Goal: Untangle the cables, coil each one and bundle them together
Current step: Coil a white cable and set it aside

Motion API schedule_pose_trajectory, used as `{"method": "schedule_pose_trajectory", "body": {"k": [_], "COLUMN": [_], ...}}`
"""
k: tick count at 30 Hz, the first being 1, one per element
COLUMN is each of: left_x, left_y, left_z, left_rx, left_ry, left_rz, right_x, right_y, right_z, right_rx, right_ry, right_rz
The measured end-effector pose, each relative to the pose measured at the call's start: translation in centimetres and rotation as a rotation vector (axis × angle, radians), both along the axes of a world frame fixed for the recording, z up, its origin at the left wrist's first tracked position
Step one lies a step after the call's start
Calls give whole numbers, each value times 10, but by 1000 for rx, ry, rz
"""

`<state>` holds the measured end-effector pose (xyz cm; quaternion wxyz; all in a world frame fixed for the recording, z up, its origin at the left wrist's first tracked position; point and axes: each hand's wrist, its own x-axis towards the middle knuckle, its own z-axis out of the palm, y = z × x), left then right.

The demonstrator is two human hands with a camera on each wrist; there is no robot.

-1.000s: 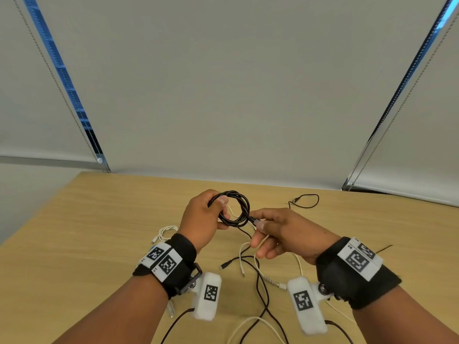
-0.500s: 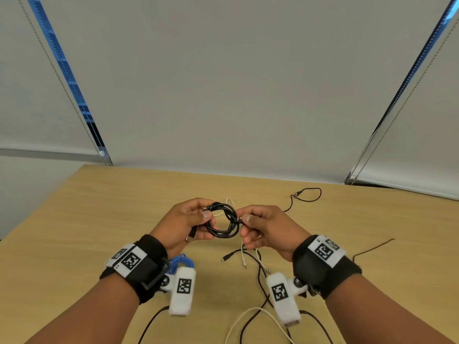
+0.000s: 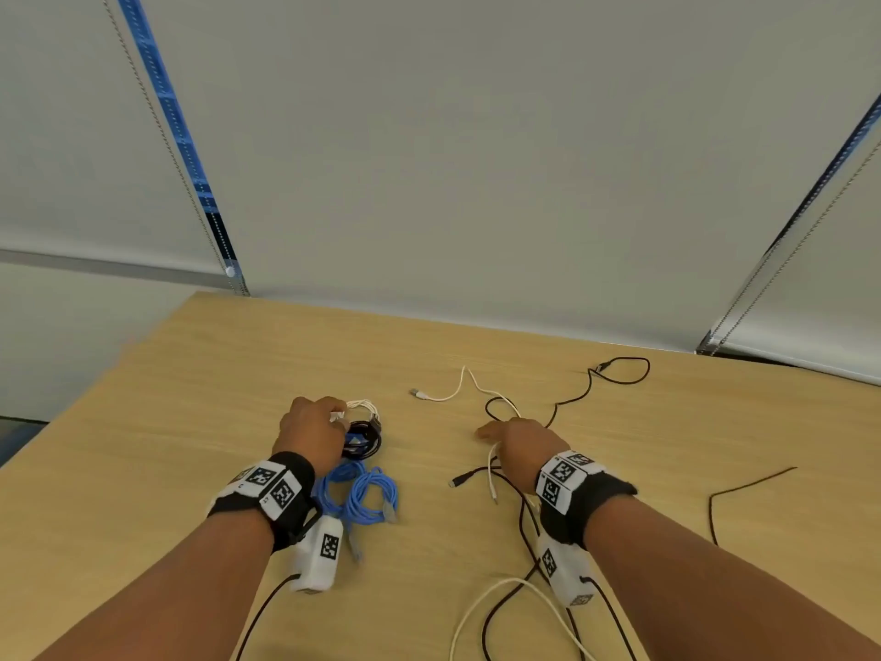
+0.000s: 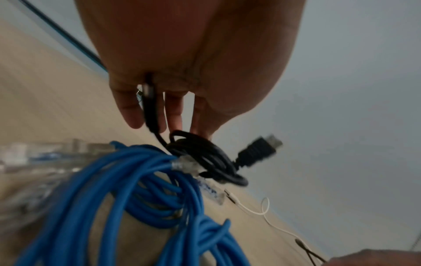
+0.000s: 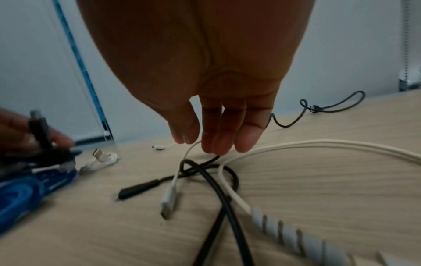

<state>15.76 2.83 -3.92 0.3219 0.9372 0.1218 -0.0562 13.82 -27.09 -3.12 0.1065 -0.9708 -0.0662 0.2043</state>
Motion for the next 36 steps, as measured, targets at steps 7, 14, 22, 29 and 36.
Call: {"method": "schedule_pose_trajectory", "body": {"k": [7, 14, 22, 29, 36], "left_x": [-23, -35, -33, -32, -32], "left_y": [-29, -124, -151, -148, -148], "left_z": [28, 53, 82, 149, 168], "left_rx": [-58, -195, -637, -1265, -1724], "left_ry": [-287, -49, -189, -164, -184], "left_rz": [-155, -479, -501, -492, -458], "right_x": [-2, -11, -36, -46, -64], "right_y": [0, -10, -36, -55, -39], "right_z": [13, 61, 92, 116, 130], "right_rx": [-60, 506, 742, 927, 1022], "right_ry": [-186, -323, -423, -408, -270], "right_rz": [-7, -176, -255, -257, -162]}}
